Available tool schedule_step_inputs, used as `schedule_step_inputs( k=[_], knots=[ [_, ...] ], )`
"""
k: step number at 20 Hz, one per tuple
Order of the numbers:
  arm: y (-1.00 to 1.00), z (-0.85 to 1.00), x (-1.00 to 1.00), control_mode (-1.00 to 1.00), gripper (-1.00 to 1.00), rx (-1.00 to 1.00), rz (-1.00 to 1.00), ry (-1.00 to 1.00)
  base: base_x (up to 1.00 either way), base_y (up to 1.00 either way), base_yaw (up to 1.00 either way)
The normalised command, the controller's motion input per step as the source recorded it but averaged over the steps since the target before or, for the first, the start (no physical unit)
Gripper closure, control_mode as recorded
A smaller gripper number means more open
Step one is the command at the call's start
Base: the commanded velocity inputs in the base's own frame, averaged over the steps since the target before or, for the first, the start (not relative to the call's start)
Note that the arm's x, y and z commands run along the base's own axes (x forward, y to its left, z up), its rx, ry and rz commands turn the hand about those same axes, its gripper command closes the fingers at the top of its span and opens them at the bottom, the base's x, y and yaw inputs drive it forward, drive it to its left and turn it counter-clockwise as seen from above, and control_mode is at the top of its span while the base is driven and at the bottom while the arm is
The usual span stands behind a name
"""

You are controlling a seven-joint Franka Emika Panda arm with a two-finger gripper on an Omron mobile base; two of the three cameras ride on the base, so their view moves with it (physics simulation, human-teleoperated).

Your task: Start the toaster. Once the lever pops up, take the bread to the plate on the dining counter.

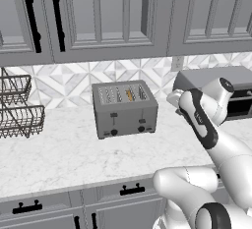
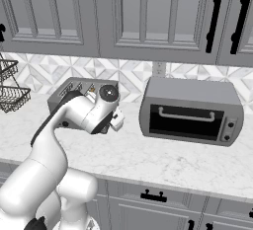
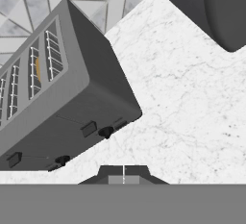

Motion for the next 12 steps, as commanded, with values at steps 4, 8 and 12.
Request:
schedule_step_inputs(
  k=[4,8,12],
  knots=[
    [0.00,0.00,0.00,-1.00,1.00,0.00,0.00,0.00,0.00,0.00,0.00],
    [0.00,0.00,0.00,-1.00,1.00,0.00,0.00,0.00,0.00,0.00,0.00],
    [0.00,0.00,0.00,-1.00,1.00,0.00,0.00,0.00,0.00,0.00,0.00]
  ],
)
